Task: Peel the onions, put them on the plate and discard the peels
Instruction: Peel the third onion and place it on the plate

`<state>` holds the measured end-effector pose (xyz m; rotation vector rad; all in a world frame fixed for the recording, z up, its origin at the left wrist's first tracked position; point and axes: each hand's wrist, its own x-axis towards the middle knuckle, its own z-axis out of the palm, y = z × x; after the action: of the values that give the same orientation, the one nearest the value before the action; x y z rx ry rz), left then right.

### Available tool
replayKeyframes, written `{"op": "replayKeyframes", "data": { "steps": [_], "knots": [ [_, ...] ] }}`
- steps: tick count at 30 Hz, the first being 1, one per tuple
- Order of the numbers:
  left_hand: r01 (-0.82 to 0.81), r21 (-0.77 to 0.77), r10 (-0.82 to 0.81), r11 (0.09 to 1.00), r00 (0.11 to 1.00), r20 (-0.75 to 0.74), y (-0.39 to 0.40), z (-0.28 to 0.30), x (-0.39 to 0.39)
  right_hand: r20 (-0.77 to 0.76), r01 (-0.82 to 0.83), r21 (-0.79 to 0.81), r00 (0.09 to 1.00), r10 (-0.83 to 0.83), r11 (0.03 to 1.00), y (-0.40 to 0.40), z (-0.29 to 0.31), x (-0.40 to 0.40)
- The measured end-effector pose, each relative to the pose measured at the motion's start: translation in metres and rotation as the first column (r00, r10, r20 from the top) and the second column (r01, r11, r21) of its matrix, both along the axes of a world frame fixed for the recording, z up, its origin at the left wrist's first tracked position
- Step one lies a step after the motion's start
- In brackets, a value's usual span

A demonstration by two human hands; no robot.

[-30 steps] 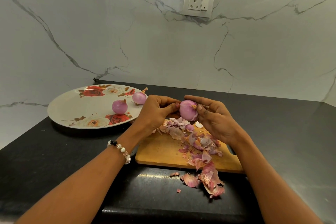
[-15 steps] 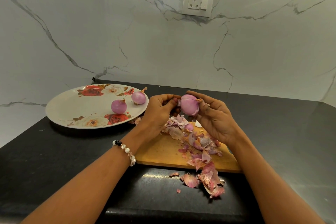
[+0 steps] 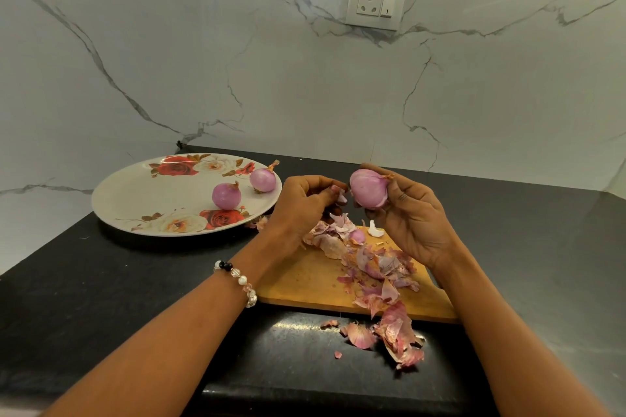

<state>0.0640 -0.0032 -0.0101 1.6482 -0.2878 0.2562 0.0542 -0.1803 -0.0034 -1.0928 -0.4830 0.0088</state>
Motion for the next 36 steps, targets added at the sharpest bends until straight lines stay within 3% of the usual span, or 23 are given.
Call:
{"op": "replayKeyframes", "data": {
  "steps": [4,7,11,13,26,36],
  "knots": [
    [-0.09,0.019,0.088,0.996,0.994,0.07,0.001,0.001,0.002,0.026,0.0,-0.079,1.0,0.002,0.997,-0.002,-0.003,0.005],
    [-0.177,0.08,0.153,0.981,0.958,0.244,0.005,0.002,0.005,0.028,0.0,-0.134,1.0,0.004,0.991,-0.003,-0.005,0.007],
    [-0.146,0.261,-0.019,0.954,0.842,0.539,0.009,0.003,0.006,0.039,0.02,-0.188,0.999,-0.013,0.982,-0.004,-0.007,0.009],
    [-0.174,0.367,-0.097,0.914,0.784,0.613,0.011,0.002,0.007,0.03,0.05,-0.219,0.999,-0.045,0.974,-0.004,-0.008,0.009],
    [-0.295,0.496,-0.14,0.817,0.733,0.666,0.014,0.0,0.004,0.062,0.104,-0.422,0.994,-0.086,0.901,0.0,-0.01,0.005],
    [-0.352,0.544,-0.128,0.762,0.742,0.658,0.014,0.0,0.004,0.189,0.181,-0.558,0.978,-0.088,0.81,0.002,-0.012,0.003]
  ]
}}
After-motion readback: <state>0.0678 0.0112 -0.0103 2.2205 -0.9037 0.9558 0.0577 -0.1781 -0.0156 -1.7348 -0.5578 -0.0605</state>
